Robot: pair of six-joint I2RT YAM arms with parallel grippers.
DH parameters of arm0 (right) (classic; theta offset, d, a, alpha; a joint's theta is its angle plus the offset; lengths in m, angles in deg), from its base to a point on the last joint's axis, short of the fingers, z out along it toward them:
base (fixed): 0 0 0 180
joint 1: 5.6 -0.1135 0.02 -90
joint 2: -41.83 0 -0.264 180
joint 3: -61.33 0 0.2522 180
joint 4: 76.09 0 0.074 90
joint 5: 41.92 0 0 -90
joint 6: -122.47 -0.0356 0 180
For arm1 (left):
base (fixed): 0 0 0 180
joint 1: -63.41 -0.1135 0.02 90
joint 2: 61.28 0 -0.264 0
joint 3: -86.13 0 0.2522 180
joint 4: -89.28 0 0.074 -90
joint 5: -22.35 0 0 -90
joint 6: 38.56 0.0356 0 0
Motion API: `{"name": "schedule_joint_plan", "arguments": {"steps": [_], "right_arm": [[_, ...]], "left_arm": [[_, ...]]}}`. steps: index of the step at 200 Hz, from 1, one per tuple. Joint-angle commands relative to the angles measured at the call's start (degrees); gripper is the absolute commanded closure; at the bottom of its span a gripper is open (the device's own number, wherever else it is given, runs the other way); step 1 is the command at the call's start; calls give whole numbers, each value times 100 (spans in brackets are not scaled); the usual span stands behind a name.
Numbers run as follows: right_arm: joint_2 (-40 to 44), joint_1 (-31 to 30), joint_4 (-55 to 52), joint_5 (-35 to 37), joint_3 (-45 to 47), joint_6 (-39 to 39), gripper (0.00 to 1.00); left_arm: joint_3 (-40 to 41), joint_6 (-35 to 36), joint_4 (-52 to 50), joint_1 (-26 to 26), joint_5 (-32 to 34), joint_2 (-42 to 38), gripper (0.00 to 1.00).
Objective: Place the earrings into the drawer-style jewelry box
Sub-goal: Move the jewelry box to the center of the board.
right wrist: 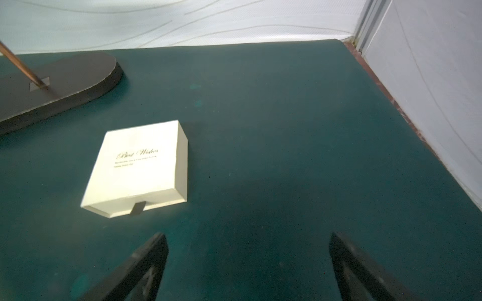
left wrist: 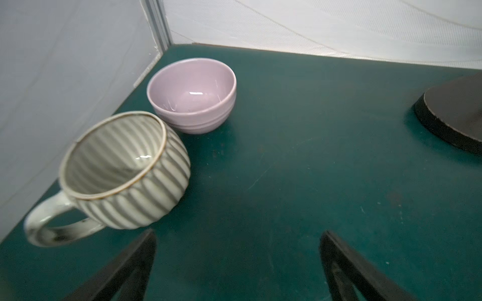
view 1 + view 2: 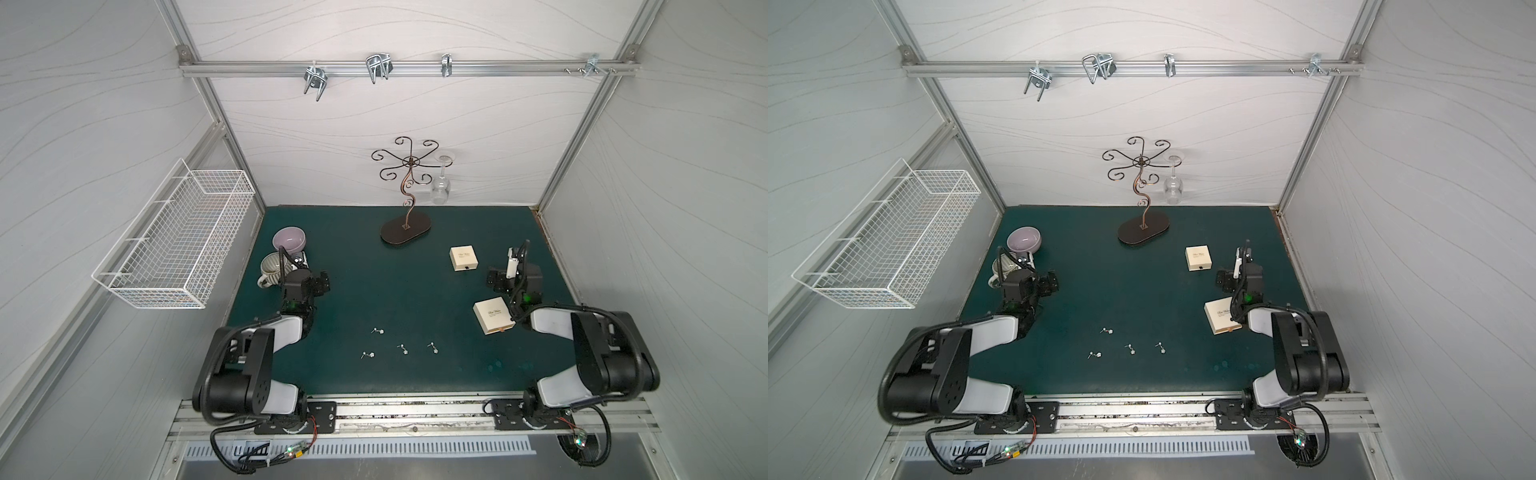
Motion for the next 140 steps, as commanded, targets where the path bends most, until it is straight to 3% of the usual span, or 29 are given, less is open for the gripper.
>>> {"name": "schedule_joint_plan", "arguments": {"steps": [1, 24, 42, 62, 101, 140], "right_arm": [[458, 147, -2192, 140, -1305, -984, 1], [-1, 246, -3991, -121, -2582, -2070, 1], [-726, 287, -4862, -887, -3438, -2119, 1], [-1397, 288, -5143, -1388, -3883, -2106, 1], [-2303, 266, -5296, -1933, -4499, -1932, 1], [-2903, 88, -5443, -2290, -4994, -1838, 4]], "left_arm": [[-510, -282, -901, 329, 1091, -656, 0], [-1227, -2104, -2657, 337, 1585, -1072, 0], [-1722, -2754, -3556, 113, 860, -1068, 1], [-1962, -3085, -3901, 69, 191, -1050, 1], [-2132, -3013, -3810, 69, -1361, -945, 8], [-2227, -3082, -3722, 80, -2202, -731, 10]]}}
